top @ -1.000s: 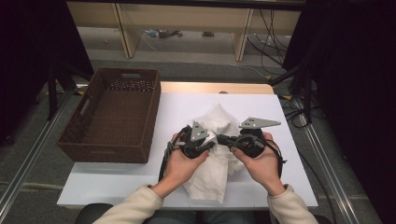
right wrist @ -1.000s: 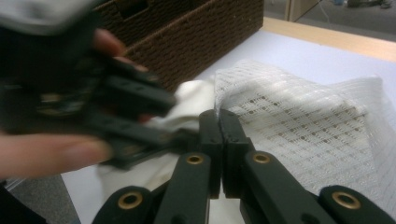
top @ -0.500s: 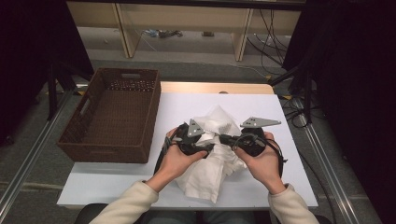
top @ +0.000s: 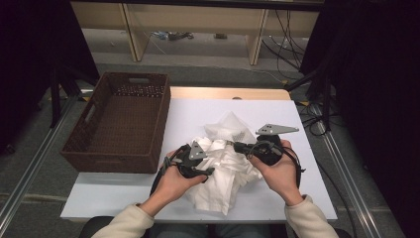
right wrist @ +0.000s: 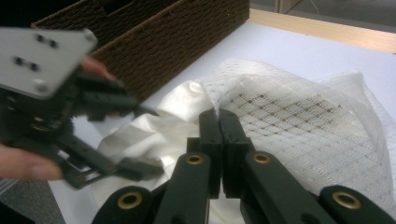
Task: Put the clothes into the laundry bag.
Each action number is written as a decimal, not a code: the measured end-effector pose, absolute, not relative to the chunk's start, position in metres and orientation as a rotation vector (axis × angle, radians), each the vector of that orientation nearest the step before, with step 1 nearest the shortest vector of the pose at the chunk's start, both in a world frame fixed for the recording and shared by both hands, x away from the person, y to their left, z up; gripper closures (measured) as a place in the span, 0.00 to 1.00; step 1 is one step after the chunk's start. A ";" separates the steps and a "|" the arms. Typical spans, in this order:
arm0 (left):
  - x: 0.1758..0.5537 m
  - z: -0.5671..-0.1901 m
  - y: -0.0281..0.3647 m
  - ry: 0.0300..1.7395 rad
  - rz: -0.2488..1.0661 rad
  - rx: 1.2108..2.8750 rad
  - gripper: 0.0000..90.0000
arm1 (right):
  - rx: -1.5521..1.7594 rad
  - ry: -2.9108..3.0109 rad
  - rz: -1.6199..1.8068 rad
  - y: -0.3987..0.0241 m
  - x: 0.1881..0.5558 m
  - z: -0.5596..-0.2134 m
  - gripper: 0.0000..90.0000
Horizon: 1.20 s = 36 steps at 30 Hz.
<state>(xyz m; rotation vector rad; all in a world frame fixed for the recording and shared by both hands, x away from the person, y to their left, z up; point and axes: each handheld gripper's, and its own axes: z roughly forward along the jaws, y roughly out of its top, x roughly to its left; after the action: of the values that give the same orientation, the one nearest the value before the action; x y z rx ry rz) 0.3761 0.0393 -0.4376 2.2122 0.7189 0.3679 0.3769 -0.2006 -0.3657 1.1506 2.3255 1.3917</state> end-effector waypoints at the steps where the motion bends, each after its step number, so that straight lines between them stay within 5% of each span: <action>1: 0.376 -0.437 0.037 0.713 0.372 2.207 0.75 | 1.156 2.331 1.410 -0.200 0.377 -0.367 1.00; 6: 0.374 -0.426 0.027 0.682 0.348 2.137 0.92 | 1.138 2.329 1.397 -0.196 0.376 -0.368 1.00; 17: 0.366 -0.391 0.011 0.643 0.373 1.999 0.93 | 1.076 2.331 1.457 -0.192 0.366 -0.356 1.00; 24: 0.404 -0.418 -0.005 0.751 0.435 1.993 0.92 | 1.063 2.347 1.440 -0.191 0.367 -0.359 1.00; 27: 0.408 -0.420 -0.007 0.722 0.440 2.008 0.85 | 1.070 2.355 1.442 -0.193 0.371 -0.362 1.00; 33: 0.385 -0.409 0.000 0.665 0.443 2.049 0.48 | 1.104 2.331 1.450 -0.199 0.372 -0.360 1.00; 36: 0.369 -0.400 0.011 0.632 0.481 2.065 0.40 | 1.111 2.319 1.444 -0.200 0.372 -0.359 1.00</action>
<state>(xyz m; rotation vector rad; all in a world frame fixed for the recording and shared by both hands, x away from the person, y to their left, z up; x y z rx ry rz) 0.3689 0.0111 -0.4004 2.0655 0.6324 0.4809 0.3719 -0.2003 -0.3589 1.1108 2.3191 1.4442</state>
